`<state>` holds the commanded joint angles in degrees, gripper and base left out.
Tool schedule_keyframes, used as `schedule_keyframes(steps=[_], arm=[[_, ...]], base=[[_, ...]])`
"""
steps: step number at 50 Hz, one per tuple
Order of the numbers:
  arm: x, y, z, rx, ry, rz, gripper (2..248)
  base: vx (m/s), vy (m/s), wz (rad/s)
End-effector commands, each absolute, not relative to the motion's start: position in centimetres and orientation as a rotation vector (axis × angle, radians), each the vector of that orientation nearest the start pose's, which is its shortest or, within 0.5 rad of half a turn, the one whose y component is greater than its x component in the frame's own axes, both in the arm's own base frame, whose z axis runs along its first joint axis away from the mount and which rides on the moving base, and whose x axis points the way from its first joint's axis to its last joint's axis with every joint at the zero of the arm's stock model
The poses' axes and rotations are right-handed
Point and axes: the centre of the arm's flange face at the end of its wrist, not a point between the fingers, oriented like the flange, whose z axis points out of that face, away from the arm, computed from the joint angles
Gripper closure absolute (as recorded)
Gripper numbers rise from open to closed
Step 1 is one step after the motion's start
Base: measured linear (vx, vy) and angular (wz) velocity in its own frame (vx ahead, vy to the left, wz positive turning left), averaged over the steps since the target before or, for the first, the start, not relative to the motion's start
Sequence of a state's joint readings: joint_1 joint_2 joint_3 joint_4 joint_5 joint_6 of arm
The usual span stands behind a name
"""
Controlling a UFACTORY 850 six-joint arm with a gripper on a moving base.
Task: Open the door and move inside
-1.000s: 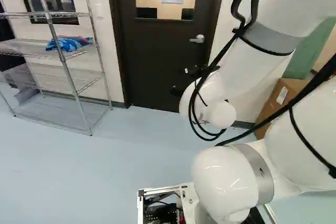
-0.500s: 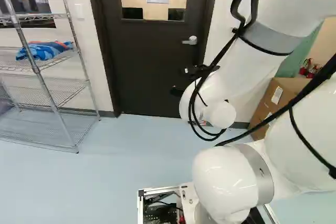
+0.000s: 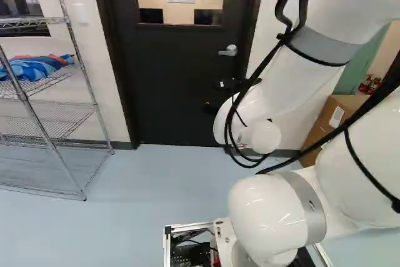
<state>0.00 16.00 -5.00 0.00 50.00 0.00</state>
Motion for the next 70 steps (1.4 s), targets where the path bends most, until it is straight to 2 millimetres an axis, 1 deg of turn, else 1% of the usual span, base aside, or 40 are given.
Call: schedule_keyframes(steps=[12, 46, 70], arm=[[27.03, 0.0, 36.56, -2.558, 0.0, -1.824, 3], [27.03, 0.0, 36.56, -2.558, 0.0, -1.824, 3], [27.03, 0.0, 36.56, -2.558, 0.0, -1.824, 3]], base=[[0.19, 0.069, -0.078], [0.186, 0.048, -0.173], [0.154, 0.065, -0.032]])
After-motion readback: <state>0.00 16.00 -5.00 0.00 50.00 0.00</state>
